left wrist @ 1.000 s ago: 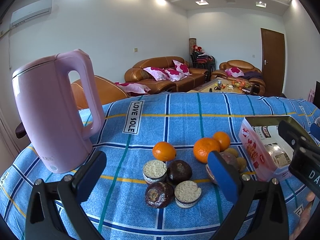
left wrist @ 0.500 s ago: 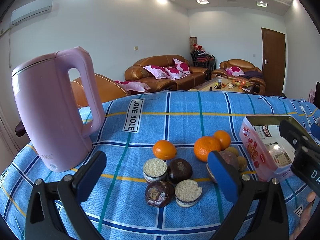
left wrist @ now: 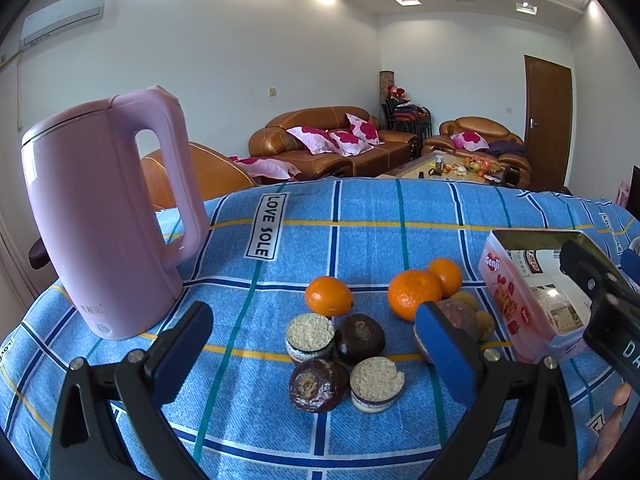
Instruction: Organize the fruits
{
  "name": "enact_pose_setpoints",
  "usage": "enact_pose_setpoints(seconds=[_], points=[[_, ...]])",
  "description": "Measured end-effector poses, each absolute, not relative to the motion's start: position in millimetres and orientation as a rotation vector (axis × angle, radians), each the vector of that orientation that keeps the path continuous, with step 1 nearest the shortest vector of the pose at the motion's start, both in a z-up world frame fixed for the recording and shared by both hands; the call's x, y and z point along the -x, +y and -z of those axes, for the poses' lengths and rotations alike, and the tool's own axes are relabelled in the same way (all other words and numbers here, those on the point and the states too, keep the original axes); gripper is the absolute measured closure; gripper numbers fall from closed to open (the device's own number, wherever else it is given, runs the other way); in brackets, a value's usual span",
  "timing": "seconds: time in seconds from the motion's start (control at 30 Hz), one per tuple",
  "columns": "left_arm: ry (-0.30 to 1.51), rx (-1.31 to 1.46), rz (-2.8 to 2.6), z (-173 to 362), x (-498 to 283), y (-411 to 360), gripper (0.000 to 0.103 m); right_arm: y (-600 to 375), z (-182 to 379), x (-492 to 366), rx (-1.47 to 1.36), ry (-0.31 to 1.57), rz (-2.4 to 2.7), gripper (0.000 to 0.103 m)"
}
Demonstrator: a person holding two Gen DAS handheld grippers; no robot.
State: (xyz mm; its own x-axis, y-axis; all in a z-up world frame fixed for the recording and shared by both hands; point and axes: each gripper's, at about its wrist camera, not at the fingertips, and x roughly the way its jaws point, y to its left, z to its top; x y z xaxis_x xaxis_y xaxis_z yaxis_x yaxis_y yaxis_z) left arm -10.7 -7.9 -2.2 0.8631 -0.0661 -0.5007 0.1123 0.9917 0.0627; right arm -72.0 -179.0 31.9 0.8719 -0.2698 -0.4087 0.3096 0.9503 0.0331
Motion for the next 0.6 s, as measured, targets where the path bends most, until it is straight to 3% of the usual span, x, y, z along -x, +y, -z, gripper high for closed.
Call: enact_pose_setpoints(seconds=[0.6], points=[[0.532, -0.083, 0.094, 3.4, 9.7, -6.9, 0.0, -180.2, -30.4, 70.5, -0.101, 0.418, 0.295, 0.001]])
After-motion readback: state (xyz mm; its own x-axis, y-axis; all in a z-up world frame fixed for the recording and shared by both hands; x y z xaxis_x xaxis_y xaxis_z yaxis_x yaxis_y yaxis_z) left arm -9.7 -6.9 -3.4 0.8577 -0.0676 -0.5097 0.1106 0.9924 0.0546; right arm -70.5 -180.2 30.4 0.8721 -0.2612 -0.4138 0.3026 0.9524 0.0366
